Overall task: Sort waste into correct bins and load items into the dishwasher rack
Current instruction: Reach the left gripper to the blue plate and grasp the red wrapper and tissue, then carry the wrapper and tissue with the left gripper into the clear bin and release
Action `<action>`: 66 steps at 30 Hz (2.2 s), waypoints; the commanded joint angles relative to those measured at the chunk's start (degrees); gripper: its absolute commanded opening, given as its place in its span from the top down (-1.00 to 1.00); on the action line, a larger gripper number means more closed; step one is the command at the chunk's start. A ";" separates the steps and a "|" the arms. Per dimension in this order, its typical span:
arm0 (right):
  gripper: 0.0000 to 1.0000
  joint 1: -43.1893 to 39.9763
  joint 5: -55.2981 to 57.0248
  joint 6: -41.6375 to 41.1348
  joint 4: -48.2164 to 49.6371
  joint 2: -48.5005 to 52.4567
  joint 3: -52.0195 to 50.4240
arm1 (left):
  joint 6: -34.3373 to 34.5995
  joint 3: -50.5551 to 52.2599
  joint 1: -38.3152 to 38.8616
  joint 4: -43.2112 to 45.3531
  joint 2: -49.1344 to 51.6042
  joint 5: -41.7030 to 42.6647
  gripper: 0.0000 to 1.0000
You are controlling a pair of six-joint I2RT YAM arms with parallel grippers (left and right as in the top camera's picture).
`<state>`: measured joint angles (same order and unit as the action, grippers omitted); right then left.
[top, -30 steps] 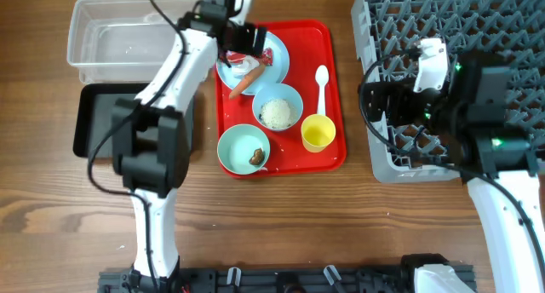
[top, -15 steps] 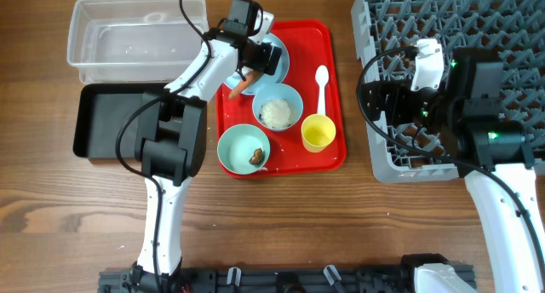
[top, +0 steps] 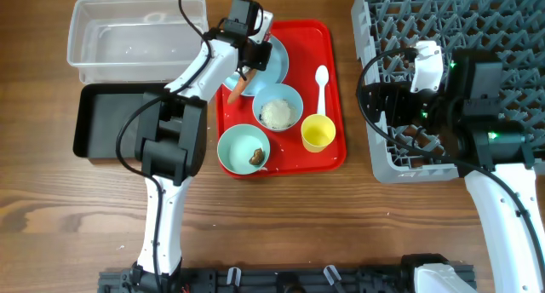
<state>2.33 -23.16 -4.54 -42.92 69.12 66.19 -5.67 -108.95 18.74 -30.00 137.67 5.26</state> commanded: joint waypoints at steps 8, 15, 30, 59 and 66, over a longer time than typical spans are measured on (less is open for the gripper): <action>-0.99 0.39 -0.92 -0.96 -1.14 0.11 1.25 | 6.10 -1.66 -0.90 -3.76 -19.19 -1.62 0.92; -0.99 0.39 -0.90 -1.66 -1.53 0.11 1.25 | 12.59 -1.66 -10.08 -6.84 -22.75 -8.39 0.92; -1.00 0.39 -0.87 -1.64 -1.25 0.11 1.25 | -0.39 -1.66 -22.67 5.57 -11.02 -2.80 -0.03; -0.99 0.39 -0.85 -1.51 -1.53 0.11 1.25 | 28.37 23.17 -14.08 -12.15 -27.96 -7.78 -0.88; -0.99 0.39 -0.87 -1.62 -1.55 0.11 1.25 | 26.64 27.67 -14.12 -2.71 -27.61 -8.61 -0.15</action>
<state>2.33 -23.16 -5.37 -44.58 69.12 66.22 21.26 -82.39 4.82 -34.04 109.51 -1.85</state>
